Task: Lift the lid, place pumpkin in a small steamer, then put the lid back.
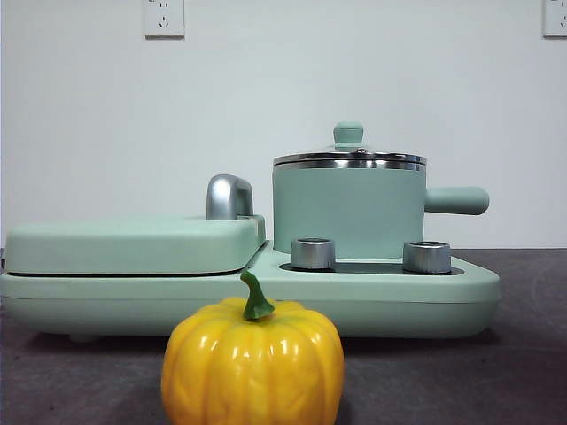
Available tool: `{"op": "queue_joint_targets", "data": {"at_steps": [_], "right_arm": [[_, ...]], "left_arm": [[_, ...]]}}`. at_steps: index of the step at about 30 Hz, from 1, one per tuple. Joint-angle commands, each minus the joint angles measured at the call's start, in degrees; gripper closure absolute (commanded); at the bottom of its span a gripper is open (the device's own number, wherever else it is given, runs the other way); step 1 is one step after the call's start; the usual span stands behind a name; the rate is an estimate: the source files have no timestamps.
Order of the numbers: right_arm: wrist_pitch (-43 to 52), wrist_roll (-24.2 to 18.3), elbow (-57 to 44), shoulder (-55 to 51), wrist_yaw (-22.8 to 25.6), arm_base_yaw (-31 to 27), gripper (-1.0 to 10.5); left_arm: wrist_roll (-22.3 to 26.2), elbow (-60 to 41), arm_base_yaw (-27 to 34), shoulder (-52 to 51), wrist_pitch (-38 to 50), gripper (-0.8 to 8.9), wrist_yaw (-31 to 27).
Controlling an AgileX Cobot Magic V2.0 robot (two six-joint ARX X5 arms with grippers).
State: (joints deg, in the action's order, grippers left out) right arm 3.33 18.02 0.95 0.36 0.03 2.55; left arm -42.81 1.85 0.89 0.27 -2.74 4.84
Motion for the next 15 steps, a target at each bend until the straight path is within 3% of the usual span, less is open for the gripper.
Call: {"op": "queue_joint_targets", "data": {"at_steps": [1,4,8,12,15], "right_arm": [[8.3,13.5,-0.1,-0.2,-3.2,0.0,9.3],[14.6,12.9,1.1,-0.2,-6.0,0.0,9.3],[12.7,12.9,6.1,-0.1,-9.3,0.0,9.3],[6.1,12.8,13.4,0.0,-10.6,0.0,9.4],[0.2,9.8,19.3,1.4,-10.5,0.0,9.4]], "left_arm": [[-10.8,-1.0,-0.1,-0.1,7.6,8.07,3.1],[-10.6,-0.5,0.0,-0.1,16.3,8.07,3.6],[-10.5,1.0,0.0,-0.1,24.6,8.06,3.6],[-8.4,6.2,0.0,0.2,21.1,8.04,3.6],[-1.4,12.2,0.0,0.8,13.6,8.04,3.5]]}}
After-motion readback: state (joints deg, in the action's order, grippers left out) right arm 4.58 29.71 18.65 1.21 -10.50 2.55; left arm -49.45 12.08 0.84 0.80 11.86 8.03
